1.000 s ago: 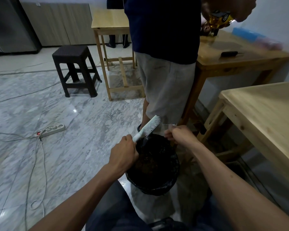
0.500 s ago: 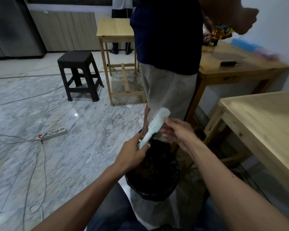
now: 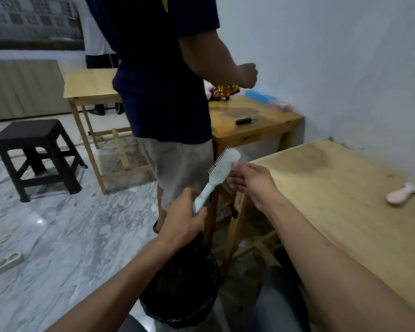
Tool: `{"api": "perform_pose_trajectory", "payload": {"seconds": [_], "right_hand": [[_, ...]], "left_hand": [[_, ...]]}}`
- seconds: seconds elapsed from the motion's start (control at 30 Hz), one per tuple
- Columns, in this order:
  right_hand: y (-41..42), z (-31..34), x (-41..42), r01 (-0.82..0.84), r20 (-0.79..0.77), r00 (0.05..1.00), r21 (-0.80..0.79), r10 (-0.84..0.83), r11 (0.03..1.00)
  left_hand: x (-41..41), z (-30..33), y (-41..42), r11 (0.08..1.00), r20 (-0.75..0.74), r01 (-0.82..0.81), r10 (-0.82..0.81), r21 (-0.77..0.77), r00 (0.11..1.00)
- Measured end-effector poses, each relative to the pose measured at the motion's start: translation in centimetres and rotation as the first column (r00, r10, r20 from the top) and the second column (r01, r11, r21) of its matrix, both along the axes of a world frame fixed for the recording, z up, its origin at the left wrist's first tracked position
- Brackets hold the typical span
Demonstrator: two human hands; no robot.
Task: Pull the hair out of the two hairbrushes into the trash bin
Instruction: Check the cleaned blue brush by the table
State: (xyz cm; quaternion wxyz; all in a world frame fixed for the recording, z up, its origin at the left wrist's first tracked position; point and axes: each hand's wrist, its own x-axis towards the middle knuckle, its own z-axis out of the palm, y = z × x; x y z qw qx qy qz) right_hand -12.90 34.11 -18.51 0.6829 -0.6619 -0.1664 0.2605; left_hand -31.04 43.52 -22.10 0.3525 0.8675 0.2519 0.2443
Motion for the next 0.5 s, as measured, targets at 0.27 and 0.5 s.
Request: {"api": "perform_pose_trajectory", "payload": {"seconds": [0.27, 0.5], "right_hand": [[-9.7, 5.1, 7.0, 0.276, 0.072, 0.959, 0.001, -0.275, 0.961], [-20.8, 8.4, 12.1, 0.531, 0.065, 0.845, 0.005, -0.530, 0.847]], "left_hand": [[8.6, 5.0, -5.7, 0.950, 0.102, 0.311, -0.312, 0.035, 0.944], [17.1, 7.1, -14.7, 0.882, 0.101, 0.453, -0.466, 0.131, 0.879]]}}
